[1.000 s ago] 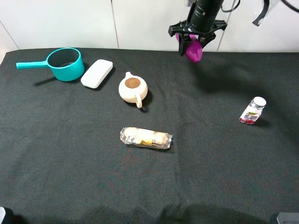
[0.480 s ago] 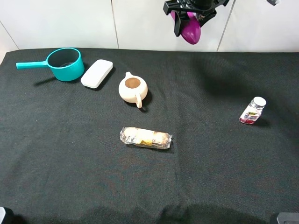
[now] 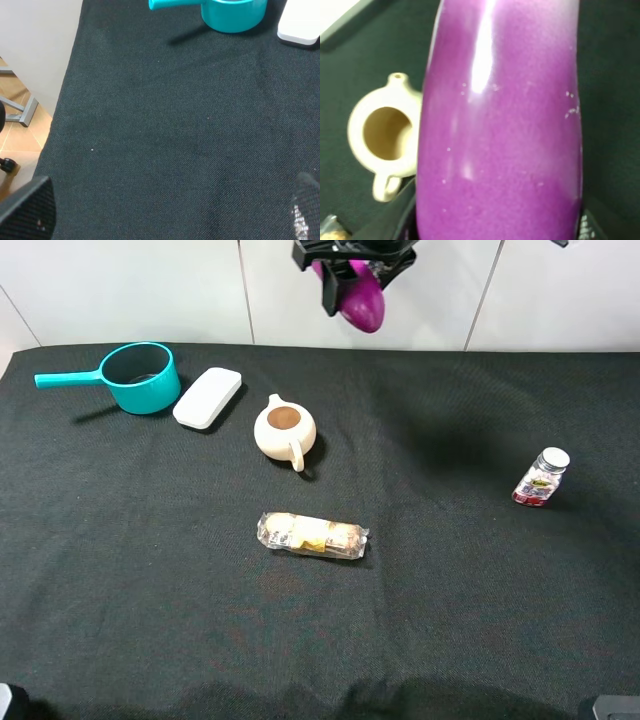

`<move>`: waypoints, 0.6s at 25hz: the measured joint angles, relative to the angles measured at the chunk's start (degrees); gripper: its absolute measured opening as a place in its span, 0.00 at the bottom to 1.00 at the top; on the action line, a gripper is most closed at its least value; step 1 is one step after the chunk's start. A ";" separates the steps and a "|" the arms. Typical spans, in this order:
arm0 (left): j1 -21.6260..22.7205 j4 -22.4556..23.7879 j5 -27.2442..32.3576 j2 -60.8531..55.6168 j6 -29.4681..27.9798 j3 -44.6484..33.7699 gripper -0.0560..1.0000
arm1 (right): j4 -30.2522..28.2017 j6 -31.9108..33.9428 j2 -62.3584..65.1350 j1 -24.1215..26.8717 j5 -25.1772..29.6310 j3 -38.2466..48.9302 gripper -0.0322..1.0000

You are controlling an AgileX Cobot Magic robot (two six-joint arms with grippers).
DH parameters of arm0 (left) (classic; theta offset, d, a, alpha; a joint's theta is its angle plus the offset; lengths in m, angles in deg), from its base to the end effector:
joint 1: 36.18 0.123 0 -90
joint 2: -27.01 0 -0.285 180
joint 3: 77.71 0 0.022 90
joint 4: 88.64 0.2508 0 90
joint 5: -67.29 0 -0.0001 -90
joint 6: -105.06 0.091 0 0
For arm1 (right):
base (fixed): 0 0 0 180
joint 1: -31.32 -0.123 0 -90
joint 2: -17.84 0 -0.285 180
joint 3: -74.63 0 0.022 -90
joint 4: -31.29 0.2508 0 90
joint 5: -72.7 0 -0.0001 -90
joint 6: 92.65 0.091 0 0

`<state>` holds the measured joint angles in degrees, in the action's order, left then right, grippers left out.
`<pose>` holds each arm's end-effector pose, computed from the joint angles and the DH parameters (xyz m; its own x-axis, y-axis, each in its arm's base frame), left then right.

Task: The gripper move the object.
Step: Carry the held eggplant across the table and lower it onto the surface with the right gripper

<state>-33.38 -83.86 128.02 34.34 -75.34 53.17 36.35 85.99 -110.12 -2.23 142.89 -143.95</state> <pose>-0.0054 0.0064 0.2749 -0.4585 0.0114 -0.8886 -0.0979 0.9932 0.0632 0.3771 0.2592 0.2874 -0.7842 -0.5126 -0.3497 -0.5701 0.8177 0.0799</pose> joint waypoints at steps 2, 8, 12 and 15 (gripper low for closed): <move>0.00 0.00 0.00 0.00 0.00 0.00 0.99 | -0.11 0.00 0.04 -1.56 0.00 0.00 0.41; 0.00 0.00 0.00 0.00 0.00 0.00 0.99 | -0.41 0.00 0.04 -6.94 0.00 0.00 0.41; 0.00 0.00 0.00 0.00 0.00 0.00 0.99 | -0.96 -0.14 0.04 -10.13 0.00 0.04 0.41; 0.00 0.00 0.00 0.00 0.00 0.00 0.99 | -0.99 -0.31 0.17 -11.87 -0.05 1.45 0.41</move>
<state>-33.38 -83.86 128.02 34.34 -75.34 53.17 35.36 85.67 -109.96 -14.10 142.83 -142.50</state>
